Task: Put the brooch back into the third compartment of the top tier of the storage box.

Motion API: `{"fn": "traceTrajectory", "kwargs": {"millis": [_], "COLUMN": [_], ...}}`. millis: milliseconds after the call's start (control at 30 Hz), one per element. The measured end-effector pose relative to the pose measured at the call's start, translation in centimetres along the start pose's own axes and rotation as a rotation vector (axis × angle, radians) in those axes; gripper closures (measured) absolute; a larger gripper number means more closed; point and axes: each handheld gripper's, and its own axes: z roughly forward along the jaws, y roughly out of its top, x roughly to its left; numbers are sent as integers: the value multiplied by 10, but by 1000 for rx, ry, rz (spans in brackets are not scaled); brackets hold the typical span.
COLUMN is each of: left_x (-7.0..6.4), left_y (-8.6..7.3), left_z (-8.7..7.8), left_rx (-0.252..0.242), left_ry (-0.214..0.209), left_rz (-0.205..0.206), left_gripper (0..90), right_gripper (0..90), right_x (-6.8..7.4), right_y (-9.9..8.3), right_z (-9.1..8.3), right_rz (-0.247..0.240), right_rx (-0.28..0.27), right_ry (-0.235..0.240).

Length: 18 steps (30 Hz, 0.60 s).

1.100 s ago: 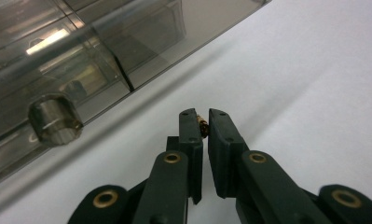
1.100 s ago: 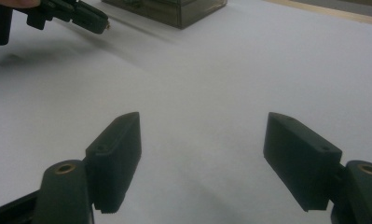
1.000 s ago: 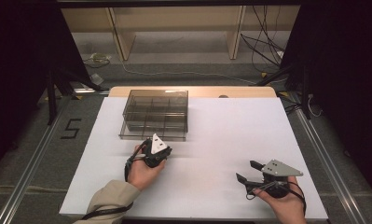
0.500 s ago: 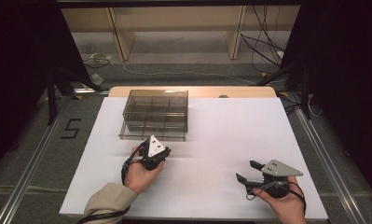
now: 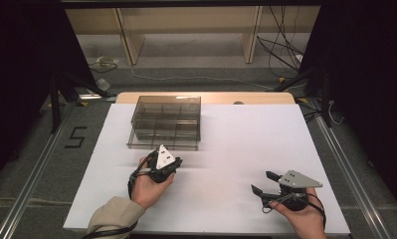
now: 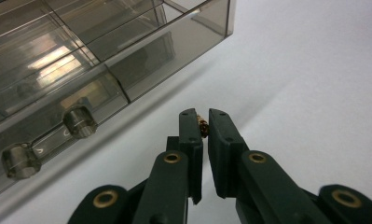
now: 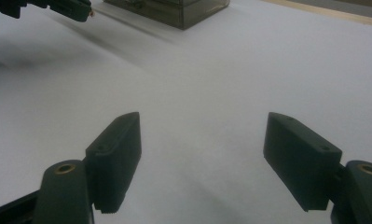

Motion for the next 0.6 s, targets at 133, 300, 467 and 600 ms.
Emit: {"fn": "traceTrajectory", "kwargs": {"millis": [133,300,467,600], "left_x": [-2,-4,-5,-6], "left_y": [1,2,3,4], "left_z": [-1,-3,-4,-5], "left_rx": [-11,-17,-22,-29], "left_ry": [-2,-8,-9,-10], "left_rz": [0,3,5,6], "left_gripper": [841,841,841,841], "right_gripper": [283,283,283,283], "right_x": [0,-1,0,-1], "right_y": [0,0,0,0], "right_z": [0,0,0,0], "right_rz": [-2,-2,-1,-2], "right_rx": [-1,-2,1,-1], "right_ry": [0,1,0,0]}}
